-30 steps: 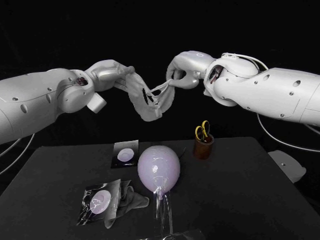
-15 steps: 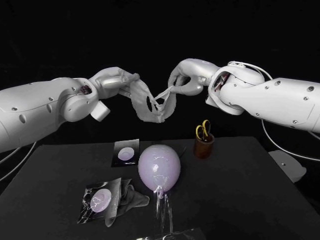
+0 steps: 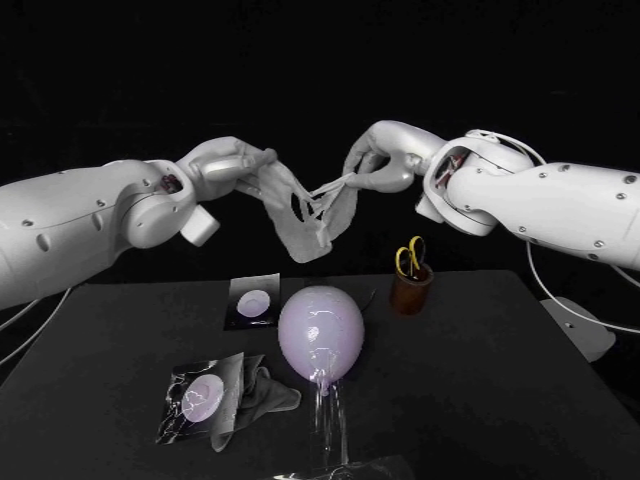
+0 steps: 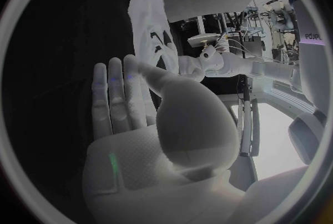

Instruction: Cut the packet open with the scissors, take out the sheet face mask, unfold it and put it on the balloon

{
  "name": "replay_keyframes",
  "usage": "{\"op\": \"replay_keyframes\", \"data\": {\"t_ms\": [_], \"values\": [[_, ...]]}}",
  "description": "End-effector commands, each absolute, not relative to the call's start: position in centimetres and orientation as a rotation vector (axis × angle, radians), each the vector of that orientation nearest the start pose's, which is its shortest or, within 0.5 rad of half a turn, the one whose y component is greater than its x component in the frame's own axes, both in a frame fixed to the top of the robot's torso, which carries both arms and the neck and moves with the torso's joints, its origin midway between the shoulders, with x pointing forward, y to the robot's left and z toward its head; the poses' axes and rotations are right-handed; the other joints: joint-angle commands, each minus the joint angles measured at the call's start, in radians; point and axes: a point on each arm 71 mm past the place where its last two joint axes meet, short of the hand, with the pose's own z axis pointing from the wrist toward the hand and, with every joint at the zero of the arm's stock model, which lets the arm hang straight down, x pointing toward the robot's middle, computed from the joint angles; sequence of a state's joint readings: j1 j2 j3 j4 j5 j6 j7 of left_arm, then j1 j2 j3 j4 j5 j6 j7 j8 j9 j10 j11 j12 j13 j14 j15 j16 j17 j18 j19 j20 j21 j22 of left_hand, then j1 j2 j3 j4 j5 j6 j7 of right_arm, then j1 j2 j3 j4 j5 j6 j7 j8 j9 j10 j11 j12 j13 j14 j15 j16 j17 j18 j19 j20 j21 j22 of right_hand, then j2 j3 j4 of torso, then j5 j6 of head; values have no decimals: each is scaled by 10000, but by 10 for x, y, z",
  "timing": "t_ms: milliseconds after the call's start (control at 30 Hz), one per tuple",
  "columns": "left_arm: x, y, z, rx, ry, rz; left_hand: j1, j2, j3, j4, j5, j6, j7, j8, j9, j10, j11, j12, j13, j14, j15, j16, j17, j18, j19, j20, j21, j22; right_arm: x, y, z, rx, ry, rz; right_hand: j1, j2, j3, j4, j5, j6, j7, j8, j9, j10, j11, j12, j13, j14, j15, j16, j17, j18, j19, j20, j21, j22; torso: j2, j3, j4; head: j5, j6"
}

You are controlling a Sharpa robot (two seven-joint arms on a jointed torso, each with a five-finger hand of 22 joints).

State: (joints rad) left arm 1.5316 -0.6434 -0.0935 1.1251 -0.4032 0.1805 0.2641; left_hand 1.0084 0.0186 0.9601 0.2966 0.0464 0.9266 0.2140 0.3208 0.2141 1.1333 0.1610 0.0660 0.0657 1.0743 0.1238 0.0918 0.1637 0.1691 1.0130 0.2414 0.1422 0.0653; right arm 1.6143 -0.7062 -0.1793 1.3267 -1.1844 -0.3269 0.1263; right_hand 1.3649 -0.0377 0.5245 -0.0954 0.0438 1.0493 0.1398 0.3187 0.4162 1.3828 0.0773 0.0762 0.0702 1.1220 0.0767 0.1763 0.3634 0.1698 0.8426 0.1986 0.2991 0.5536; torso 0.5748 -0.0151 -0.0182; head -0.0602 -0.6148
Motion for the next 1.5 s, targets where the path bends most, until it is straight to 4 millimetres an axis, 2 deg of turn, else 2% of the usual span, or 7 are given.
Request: {"op": "replay_keyframes", "data": {"t_ms": [33,100,133,333,433,800,1500], "values": [[581,191,-39,-3575,16588,-15138,139,-22,-62,-17,32,68,12,37,15,89,-12,8,8,70,22,29,11,165,-14,3,-46,9,553,-175,-21,-2235,13812,7945,14,40,52,21,41,92,-8,29,119,41,-14,-56,3,65,-8,-40,-5,62,-22,-52,37,14,71,7,7,83,126],[595,198,-41,-3921,16367,-14720,141,-22,-62,-18,32,67,11,36,15,89,-12,7,8,70,22,28,11,165,-15,3,-47,8,570,-178,-23,-1712,13837,7628,21,42,60,18,42,96,-12,30,120,44,-15,-57,3,69,-11,-44,-5,63,-27,-55,41,23,-32,30,-84,151,247],[598,201,-43,-3985,16372,-14608,143,-18,-61,-18,33,68,11,36,15,88,-11,7,8,69,22,28,11,164,-17,4,-49,8,575,-181,-24,-1557,13876,7518,27,44,67,14,42,99,-12,30,120,47,-13,-58,3,71,-15,-46,-6,64,-24,-58,50,33,-40,27,-88,172,204],[591,206,-46,-3907,16497,-14774,149,-21,-65,-17,32,64,14,34,15,83,-9,3,6,68,24,26,11,163,-24,6,-54,6,582,-192,-29,-678,14173,7586,27,43,76,14,41,101,-9,28,119,51,-8,-63,3,75,-18,-52,-9,64,-22,-62,70,58,-29,25,-1,110,90],[588,202,-46,-3824,16547,-14892,153,-23,-68,-18,32,60,16,31,15,79,-7,0,5,65,25,24,10,162,-27,7,-58,5,582,-190,-32,-451,14360,7780,27,43,77,14,42,100,-8,27,119,50,-7,-65,2,74,-17,-54,-10,63,-23,-62,72,61,-4,30,-24,149,175],[583,202,-51,-3866,16491,-14969,160,-26,-72,-18,32,54,19,28,14,72,-4,-4,3,60,28,19,9,161,-34,10,-64,4,587,-207,-38,670,14502,7839,21,43,80,18,42,98,-6,25,118,48,-5,-69,2,73,-15,-60,-12,61,-28,-62,77,70,-31,23,-36,98,227],[578,194,-60,-4044,16526,-15187,187,-78,-135,-13,27,-3,52,-6,9,8,25,-27,-8,24,50,-10,4,161,-71,26,-101,1,580,-206,-44,1143,14758,8537,5,42,108,33,42,77,7,6,112,20,10,-95,-7,47,3,-100,-25,47,-75,-59,91,114,-26,19,-38,13,299]]}}
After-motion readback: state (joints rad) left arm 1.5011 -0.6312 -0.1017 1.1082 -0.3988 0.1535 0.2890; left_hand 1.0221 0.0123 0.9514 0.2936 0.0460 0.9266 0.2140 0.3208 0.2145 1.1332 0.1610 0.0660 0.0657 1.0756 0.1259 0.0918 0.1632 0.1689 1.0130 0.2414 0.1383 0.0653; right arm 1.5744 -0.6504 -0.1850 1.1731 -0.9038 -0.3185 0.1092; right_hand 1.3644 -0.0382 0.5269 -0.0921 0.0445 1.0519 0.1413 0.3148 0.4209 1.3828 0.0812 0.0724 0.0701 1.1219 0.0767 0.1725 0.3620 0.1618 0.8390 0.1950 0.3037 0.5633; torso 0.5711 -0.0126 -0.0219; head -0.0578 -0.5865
